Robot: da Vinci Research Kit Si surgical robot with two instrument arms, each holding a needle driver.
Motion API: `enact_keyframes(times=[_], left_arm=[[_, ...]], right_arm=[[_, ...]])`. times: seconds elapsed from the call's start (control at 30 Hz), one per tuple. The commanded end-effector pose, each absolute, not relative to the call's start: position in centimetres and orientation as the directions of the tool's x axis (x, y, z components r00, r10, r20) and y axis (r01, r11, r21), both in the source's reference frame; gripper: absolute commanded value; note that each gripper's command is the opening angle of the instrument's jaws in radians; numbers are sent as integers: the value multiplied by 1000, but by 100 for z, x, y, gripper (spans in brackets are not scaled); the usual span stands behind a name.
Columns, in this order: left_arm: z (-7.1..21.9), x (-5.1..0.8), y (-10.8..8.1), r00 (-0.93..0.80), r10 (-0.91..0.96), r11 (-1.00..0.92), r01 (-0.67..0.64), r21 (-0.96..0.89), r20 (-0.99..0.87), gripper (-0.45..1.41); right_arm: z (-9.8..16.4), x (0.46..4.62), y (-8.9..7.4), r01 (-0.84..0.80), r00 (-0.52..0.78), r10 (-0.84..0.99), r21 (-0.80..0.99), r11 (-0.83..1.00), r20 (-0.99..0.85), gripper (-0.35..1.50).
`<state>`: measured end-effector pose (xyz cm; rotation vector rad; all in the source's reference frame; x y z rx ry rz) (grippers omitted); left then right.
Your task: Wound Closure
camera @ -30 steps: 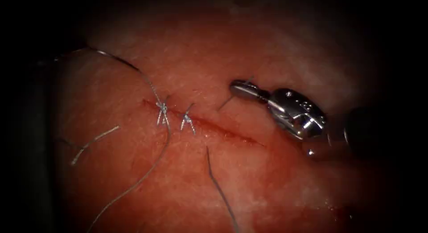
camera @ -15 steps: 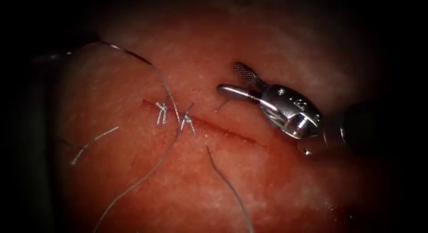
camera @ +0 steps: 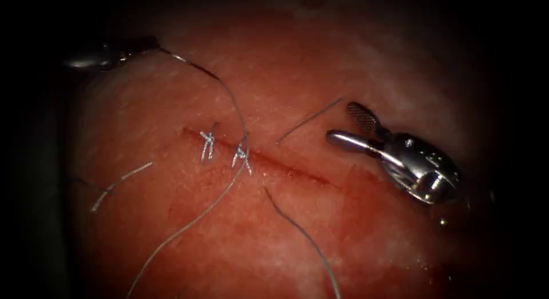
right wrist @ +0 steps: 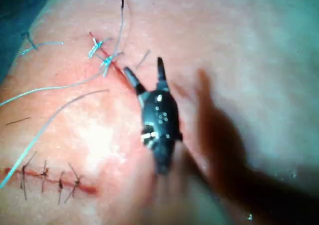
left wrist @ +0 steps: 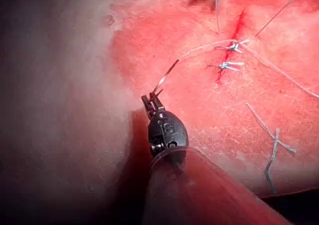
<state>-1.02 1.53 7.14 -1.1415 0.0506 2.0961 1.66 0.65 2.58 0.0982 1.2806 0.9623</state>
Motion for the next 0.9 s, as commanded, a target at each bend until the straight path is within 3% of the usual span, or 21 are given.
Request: enact_keyframes(times=[0.03, 0.07, 0.1, 0.17, 0.3, 0.5, 0.67, 0.9], left_arm=[[726, -107, 141, -334, 600, -720, -622, -308, -727, 5], [733, -107, 139, -317, 625, -699, -633, -332, -713, 46], [737, -107, 138, -304, 639, -687, -639, -346, -707, 71], [742, -108, 138, -280, 660, -664, -652, -366, -697, 101], [734, -114, 142, -246, 684, -628, -678, -382, -687, 136], [682, -127, 140, -182, 686, -592, -702, -396, -704, 138], [624, -138, 112, -243, 627, -678, -639, -364, -740, 94], [556, -183, 40, -352, 477, -816, -517, -258, -805, 61]], right_arm=[[255, 165, 52, -547, -35, 648, 558, 625, -760, 148], [251, 163, 52, -546, -34, 641, 552, 630, -766, 148], [247, 161, 52, -545, -30, 636, 546, 636, -771, 148], [242, 161, 51, -545, -26, 629, 539, 642, -777, 148], [241, 164, 42, -548, -10, 608, 513, 661, -794, 148], [251, 164, 34, -545, 12, 605, 502, 671, -796, 148], [255, 161, 30, -543, 16, 602, 498, 676, -799, 148], [258, 161, 30, -543, 16, 600, 497, 677, -800, 148]])
